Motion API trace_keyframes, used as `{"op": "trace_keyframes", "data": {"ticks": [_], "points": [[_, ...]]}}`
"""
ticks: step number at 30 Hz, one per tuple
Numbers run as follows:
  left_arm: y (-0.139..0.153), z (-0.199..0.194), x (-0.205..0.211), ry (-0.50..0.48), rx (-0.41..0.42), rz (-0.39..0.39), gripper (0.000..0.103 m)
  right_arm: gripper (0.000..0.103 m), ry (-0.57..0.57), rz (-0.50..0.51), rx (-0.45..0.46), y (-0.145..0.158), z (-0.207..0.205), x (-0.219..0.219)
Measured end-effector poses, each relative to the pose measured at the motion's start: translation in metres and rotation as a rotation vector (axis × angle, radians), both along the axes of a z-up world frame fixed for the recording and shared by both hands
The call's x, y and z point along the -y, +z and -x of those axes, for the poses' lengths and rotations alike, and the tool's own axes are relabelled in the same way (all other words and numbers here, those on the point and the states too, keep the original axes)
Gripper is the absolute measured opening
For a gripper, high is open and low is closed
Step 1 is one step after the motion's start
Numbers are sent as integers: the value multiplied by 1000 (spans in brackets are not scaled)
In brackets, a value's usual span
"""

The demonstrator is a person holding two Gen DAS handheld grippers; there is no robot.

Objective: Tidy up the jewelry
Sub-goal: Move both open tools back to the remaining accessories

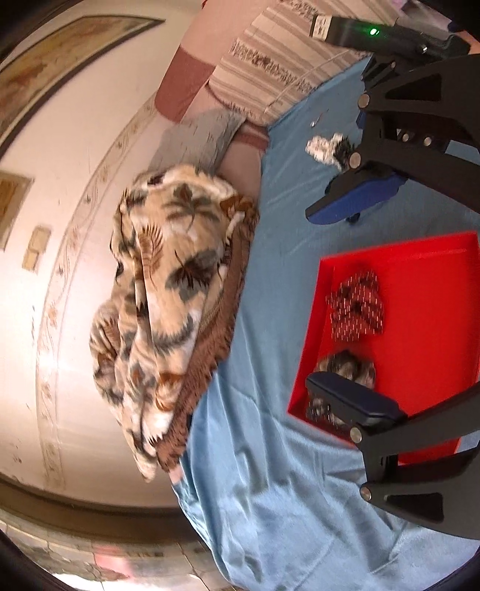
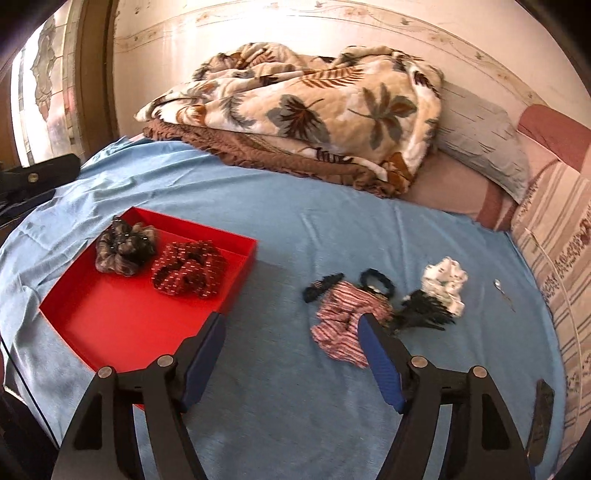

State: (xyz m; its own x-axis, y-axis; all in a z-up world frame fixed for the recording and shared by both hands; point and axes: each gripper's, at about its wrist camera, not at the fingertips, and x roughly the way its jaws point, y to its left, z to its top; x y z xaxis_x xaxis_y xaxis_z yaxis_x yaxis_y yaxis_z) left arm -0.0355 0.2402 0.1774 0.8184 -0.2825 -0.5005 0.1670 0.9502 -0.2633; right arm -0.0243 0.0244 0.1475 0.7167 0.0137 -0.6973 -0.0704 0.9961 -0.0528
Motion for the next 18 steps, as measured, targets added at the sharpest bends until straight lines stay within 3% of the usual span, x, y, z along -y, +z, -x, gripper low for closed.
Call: {"op": "trace_keyframes", "data": {"ticks": [18], "points": [[-5, 16, 69, -115, 2, -146, 85, 79, -120, -28, -25, -21, 19, 72]]}}
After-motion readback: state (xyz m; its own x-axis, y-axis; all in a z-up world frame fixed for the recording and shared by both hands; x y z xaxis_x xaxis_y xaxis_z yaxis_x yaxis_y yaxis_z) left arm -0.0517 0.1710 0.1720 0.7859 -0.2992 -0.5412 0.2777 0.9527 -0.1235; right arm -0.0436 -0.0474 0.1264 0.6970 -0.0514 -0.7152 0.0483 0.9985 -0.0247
